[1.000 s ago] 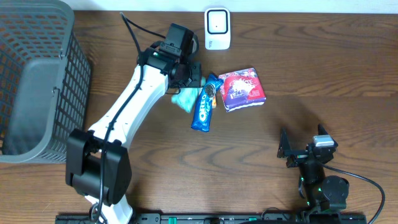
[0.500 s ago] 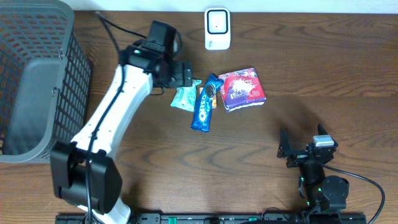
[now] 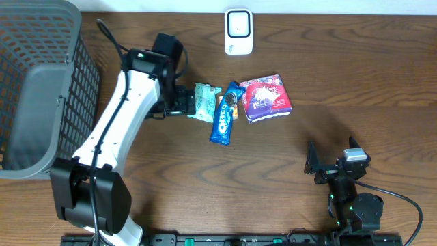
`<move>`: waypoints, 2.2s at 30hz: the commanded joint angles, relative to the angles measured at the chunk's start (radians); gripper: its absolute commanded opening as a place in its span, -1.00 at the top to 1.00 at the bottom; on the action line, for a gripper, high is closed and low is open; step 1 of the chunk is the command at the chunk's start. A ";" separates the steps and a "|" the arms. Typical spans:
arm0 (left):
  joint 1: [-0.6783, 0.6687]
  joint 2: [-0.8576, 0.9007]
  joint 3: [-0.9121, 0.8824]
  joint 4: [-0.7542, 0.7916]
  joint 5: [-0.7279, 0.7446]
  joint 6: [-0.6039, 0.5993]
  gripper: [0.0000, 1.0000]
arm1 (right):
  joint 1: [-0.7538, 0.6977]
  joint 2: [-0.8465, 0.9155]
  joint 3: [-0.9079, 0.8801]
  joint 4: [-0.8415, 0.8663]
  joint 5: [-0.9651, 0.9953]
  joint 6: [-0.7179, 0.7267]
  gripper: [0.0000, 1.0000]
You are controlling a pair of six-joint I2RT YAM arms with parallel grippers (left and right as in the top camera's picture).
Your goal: Scan the item barcode
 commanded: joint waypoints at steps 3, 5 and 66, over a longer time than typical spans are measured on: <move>0.044 -0.006 0.007 -0.055 -0.022 0.003 -0.95 | 0.008 -0.005 -0.001 -0.005 0.004 0.014 -0.99; 0.044 -0.006 0.007 -0.060 -0.023 0.003 -0.95 | 0.008 -0.005 -0.001 -0.004 0.004 0.014 -0.99; 0.043 -0.006 0.007 -0.059 -0.022 0.003 -0.96 | -0.018 2.008 1.192 -0.382 -0.554 0.006 0.76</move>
